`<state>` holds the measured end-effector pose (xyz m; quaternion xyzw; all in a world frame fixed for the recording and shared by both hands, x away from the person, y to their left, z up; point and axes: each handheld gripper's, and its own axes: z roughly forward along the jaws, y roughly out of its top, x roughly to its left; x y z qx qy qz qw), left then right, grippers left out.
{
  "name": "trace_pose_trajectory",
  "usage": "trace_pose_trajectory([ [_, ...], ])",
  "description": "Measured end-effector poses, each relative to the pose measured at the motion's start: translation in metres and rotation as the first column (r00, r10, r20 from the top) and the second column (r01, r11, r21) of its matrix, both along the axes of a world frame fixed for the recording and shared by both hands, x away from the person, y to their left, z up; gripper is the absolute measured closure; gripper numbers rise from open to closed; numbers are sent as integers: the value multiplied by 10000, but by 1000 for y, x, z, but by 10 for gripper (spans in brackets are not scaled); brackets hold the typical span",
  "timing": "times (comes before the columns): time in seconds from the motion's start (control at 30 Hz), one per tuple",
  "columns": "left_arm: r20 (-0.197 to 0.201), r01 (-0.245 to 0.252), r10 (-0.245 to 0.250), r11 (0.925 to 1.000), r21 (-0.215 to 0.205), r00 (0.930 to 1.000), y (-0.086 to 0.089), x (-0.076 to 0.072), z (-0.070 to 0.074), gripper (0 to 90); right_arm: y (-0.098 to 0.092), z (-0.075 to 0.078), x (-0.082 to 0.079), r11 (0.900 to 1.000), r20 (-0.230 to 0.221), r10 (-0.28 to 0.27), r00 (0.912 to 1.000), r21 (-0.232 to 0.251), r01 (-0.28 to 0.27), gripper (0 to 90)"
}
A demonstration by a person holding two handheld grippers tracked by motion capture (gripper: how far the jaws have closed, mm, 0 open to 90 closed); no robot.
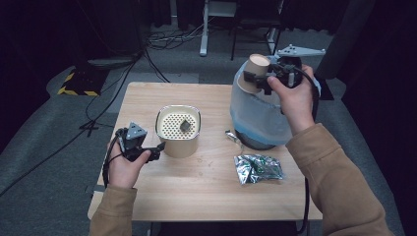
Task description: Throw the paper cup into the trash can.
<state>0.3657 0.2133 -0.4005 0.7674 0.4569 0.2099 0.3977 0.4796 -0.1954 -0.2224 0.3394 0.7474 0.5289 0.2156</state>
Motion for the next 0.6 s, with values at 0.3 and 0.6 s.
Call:
trace_pose_trajectory([
  [0.3, -355, -131, 127, 9999, -108, 9993, 8, -3, -14, 215, -45, -4, 11, 9910, -84, -1301, 9915, -345, 1297, 291],
  [0.6, -375, -231, 224, 9996, -176, 9990, 11, -5, -17, 215, -69, -16, 21, 9774, -442, -2105, 9766, -286, 2094, 175],
])
